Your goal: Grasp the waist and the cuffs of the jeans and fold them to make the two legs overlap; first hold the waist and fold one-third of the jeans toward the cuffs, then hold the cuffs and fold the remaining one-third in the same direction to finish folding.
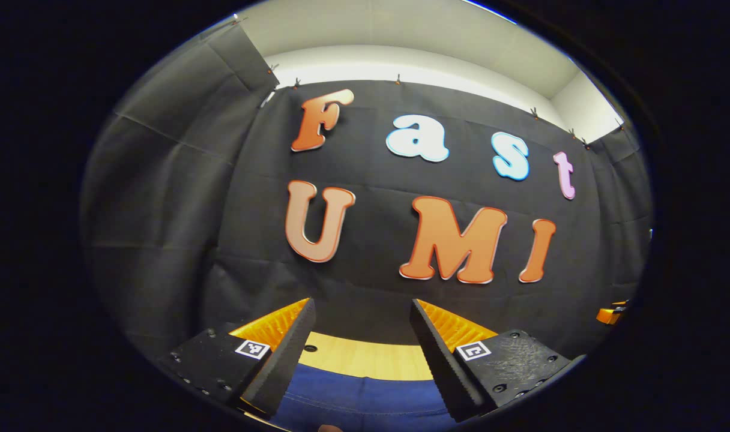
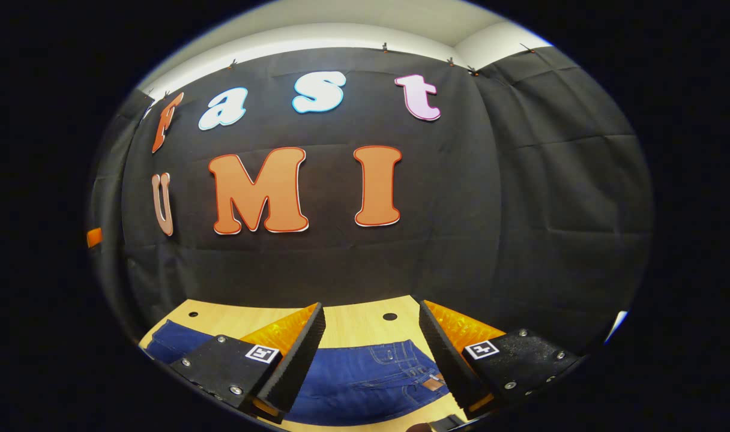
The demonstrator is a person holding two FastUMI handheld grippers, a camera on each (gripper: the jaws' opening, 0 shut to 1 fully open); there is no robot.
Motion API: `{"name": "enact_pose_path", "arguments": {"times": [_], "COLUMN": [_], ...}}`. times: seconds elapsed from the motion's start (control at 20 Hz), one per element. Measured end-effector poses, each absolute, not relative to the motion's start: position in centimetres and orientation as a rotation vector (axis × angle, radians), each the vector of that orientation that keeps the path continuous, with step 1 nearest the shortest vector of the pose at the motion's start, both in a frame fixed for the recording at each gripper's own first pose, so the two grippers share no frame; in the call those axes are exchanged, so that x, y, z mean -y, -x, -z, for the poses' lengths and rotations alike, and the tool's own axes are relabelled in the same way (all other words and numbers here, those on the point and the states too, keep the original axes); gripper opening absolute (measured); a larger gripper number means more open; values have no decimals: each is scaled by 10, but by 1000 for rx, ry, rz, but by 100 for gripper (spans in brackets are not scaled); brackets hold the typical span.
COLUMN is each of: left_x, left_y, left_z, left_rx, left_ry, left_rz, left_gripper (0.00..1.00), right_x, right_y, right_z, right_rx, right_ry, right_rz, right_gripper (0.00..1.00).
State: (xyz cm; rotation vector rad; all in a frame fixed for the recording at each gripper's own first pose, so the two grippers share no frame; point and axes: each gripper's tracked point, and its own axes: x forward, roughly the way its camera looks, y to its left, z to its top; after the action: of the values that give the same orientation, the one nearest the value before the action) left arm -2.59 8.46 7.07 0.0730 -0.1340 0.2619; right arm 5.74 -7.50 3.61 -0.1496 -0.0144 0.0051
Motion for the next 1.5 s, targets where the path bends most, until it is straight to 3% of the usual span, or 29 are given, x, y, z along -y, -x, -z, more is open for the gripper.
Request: {"name": "enact_pose_path", "arguments": {"times": [0.35, 0.55, 0.65, 0.8, 1.0, 1.05, 1.5], "left_x": [-143, -149, -157, -167, -162, -160, -177], "left_y": [60, 56, 58, 58, 69, 69, 109], "left_z": [-53, -37, -27, -7, 59, 80, 258], "left_rx": [89, 46, 25, -28, -201, -253, -645], "left_ry": [-156, -191, -268, -481, -822, -857, -1148], "left_rz": [-381, -357, -373, -391, -275, -232, 72], "left_gripper": [94, 95, 97, 100, 100, 100, 98], "right_x": [73, 65, 55, 54, 49, 47, 73], "right_y": [-66, -56, -56, -57, -59, -59, -58], "right_z": [-37, -20, -5, -5, 13, 17, 58], "right_rx": [12, -11, -63, -68, -111, -118, -221], "right_ry": [186, 183, 175, 207, 202, 197, 210], "right_rz": [-8, -10, -49, -53, -71, -74, -28], "right_gripper": [100, 96, 100, 97, 100, 96, 97]}}
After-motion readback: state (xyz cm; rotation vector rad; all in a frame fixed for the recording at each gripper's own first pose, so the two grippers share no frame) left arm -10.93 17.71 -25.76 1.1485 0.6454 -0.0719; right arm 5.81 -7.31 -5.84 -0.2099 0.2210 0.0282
